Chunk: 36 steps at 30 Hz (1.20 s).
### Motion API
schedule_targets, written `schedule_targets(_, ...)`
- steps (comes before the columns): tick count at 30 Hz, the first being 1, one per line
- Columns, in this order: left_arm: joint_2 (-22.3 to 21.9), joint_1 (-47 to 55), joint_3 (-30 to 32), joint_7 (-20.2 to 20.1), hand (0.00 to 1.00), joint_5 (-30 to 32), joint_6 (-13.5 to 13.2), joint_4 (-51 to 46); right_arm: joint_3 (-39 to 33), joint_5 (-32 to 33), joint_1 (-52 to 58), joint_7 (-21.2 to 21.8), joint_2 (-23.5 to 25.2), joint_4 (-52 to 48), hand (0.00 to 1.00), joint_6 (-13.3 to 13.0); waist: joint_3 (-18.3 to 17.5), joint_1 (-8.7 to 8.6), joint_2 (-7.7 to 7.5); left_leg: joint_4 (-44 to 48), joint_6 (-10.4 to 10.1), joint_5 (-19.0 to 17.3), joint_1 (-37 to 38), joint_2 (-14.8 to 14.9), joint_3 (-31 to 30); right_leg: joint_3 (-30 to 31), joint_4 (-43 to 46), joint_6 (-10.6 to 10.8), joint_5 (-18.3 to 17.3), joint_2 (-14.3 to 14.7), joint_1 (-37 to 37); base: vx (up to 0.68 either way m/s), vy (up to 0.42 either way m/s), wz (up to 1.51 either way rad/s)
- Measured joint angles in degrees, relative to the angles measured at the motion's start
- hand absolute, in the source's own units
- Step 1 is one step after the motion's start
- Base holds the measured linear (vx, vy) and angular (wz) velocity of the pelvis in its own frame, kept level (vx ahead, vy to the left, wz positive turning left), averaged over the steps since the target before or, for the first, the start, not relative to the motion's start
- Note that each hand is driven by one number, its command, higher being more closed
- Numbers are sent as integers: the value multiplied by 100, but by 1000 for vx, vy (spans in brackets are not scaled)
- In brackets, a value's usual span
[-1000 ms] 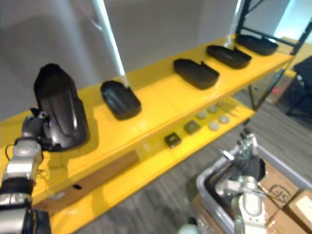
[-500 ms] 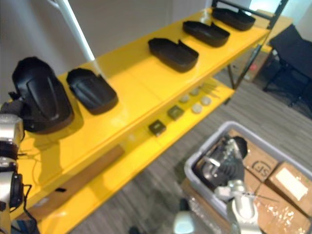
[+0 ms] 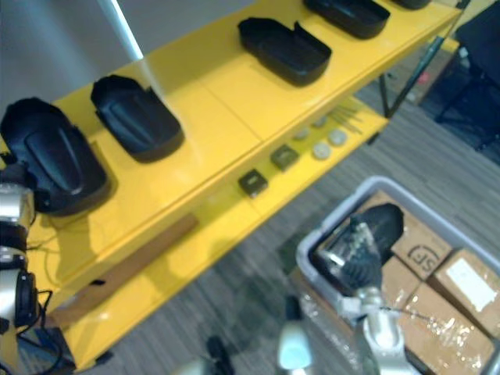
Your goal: Walk over and take plastic housings, then place them on the shelf
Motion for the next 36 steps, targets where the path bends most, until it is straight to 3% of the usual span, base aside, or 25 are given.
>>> schedule_targets(8, 48, 71, 0, -45, 100, 435, 30, 0, 2, 4, 48, 15, -90, 0, 0, 0, 9, 45, 14, 0, -1, -2, 2, -11, -7, -12, 58, 7, -33, -24, -17, -5, -1, 0)
schedule_targets(13, 378, 202, -1, -227, 100, 461, 32, 0, 52, 3, 61, 31, -119, 1, 0, 0, 39, 35, 18, 6, -1, -1, 6, -20, -6, -15, 174, -4, -86, -43, -95, 0, 0, 0)
schedule_targets(16, 532, 230, 0, -265, 100, 624, 30, -1, 59, 1, 52, 36, -140, 4, 0, 0, 237, 55, -7, 74, 6, -9, -3, -17, -14, -14, 223, -9, -99, -57, -93, -16, -3, 0)
schedule_targets(17, 561, 249, 0, -275, 0, 627, 31, -1, 68, 1, 39, 40, -166, 8, 0, 0, 307, 64, -20, 122, 5, -33, -12, -7, -14, -12, 248, -9, -105, -57, -95, -35, -9, -1)
schedule_targets(28, 559, 475, 4, -181, 0, 551, 55, 85, 72, 118, -139, 31, -356, 29, 0, 1, 356, 60, -51, 217, 19, -64, -218, -7, -6, 28, 284, 8, -94, -66, -287, -8, -3, -1)
schedule_targets(32, 556, 493, 47, 190, 0, 325, 52, 103, 59, 178, -176, 33, -369, 28, 0, 7, 372, 49, -80, 217, 19, -65, -209, -10, 5, 46, 284, 8, -95, -64, -288, 6, 0, -1)
schedule_targets(36, 549, 599, 248, 924, 0, -291, -102, 103, 55, 224, -198, 50, -370, 28, 0, 6, 420, 42, -148, 268, 17, -82, -210, 0, 10, 57, 299, 8, -96, -62, -286, 0, 0, 0)
